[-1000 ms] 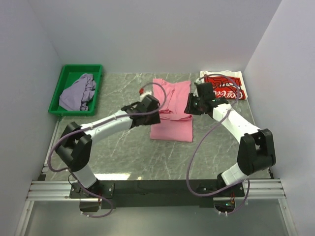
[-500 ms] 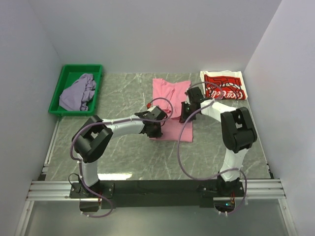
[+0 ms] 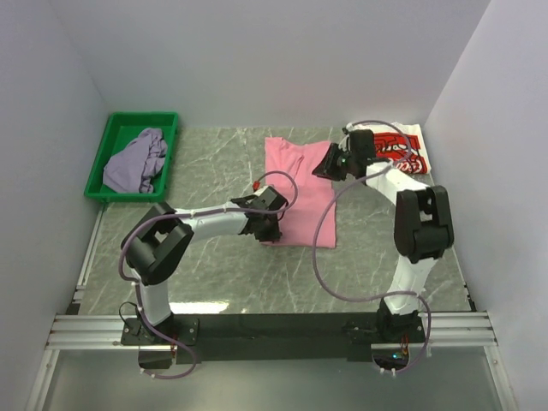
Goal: Fold and stack the t-shirts
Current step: Fold the tshirt
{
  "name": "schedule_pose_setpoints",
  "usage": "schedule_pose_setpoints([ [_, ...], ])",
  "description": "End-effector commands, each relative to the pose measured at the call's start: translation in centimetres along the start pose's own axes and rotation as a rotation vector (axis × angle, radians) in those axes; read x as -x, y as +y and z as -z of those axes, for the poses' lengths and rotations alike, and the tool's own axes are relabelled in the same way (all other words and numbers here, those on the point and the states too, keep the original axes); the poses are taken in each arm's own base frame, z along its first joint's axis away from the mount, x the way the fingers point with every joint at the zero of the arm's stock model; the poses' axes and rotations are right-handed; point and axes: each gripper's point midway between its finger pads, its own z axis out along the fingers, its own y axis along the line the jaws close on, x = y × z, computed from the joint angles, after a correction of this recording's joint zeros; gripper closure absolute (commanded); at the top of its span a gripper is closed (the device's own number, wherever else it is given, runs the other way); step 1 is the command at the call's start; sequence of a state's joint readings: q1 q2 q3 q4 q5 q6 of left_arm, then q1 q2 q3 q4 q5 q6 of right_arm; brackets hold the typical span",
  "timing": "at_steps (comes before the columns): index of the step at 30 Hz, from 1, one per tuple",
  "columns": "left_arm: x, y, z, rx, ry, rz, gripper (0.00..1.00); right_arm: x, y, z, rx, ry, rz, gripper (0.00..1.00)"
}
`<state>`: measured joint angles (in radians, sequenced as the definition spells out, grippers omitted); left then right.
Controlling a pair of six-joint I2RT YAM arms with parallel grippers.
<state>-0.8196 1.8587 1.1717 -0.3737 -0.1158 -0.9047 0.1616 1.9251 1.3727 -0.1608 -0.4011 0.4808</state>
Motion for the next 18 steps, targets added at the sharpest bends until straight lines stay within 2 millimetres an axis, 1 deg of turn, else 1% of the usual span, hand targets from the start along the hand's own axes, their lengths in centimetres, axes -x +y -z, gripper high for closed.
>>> schedule_pose_setpoints([
  [1,-3.9,2.1,0.8,0.025,0.127,0.029,0.74,-1.6,6.4,4.4,0.282,0.011,0.003,0.69],
  [2,-3.9,2.3,1.6,0.01,0.112,0.047,0.7,-5.0,5.3,4.6,0.289,0.091,-0.047,0.69],
  [3,-3.6,2.3,2.0,0.002,0.094,0.055,0.66,-5.5,6.7,6.0,0.37,0.08,-0.021,0.69],
  [4,-2.9,1.8,2.4,-0.025,0.056,0.06,0.62,-6.7,6.7,6.5,0.402,0.096,-0.029,0.69],
  [5,-2.4,1.5,3.3,-0.055,0.028,0.058,0.58,-10.0,5.4,6.7,0.401,0.156,-0.073,0.69],
  [6,-1.9,1.1,3.7,-0.08,0.002,0.062,0.56,-10.7,5.4,7.2,0.426,0.154,-0.06,0.7],
  [7,-1.4,0.7,4.1,-0.103,-0.02,0.064,0.55,-12.1,5.4,7.7,0.454,0.194,-0.059,0.7],
  [8,-0.6,-0.2,4.7,-0.15,-0.055,0.062,0.54,-14.3,4.2,7.9,0.443,0.236,-0.066,0.73],
  [9,-0.2,-0.5,4.9,-0.165,-0.07,0.062,0.54,-15.2,4.0,8.1,0.449,0.255,-0.066,0.76],
  [10,0.0,-0.9,5.1,-0.183,-0.076,0.057,0.55,-16.8,3.7,8.5,0.468,0.3,-0.08,0.79],
  [11,0.3,-1.5,5.0,-0.211,-0.082,0.051,0.57,-17.6,3.6,8.8,0.485,0.322,-0.072,0.84],
  [13,0.3,-1.6,4.5,-0.217,-0.067,0.054,0.6,-19.3,2.8,8.8,0.48,0.386,-0.097,0.87],
  [14,0.2,-1.2,3.8,-0.204,-0.051,0.066,0.64,-20.0,2.5,8.9,0.492,0.412,-0.084,0.91],
  [15,0.0,-0.7,3.4,-0.186,-0.033,0.082,0.66,-21.7,1.4,8.7,0.449,0.479,-0.129,0.93],
  [16,-0.1,-0.1,3.0,-0.17,-0.022,0.101,0.69,-22.2,0.8,8.5,0.427,0.503,-0.134,0.95],
  [17,-0.6,1.5,2.1,-0.128,0.0,0.143,0.71,-23.1,0.0,8.4,0.394,0.535,-0.147,1.0],
  [18,-1.2,2.2,1.9,-0.114,0.024,0.169,0.72,-23.8,-0.9,8.0,0.362,0.548,-0.171,1.0],
])
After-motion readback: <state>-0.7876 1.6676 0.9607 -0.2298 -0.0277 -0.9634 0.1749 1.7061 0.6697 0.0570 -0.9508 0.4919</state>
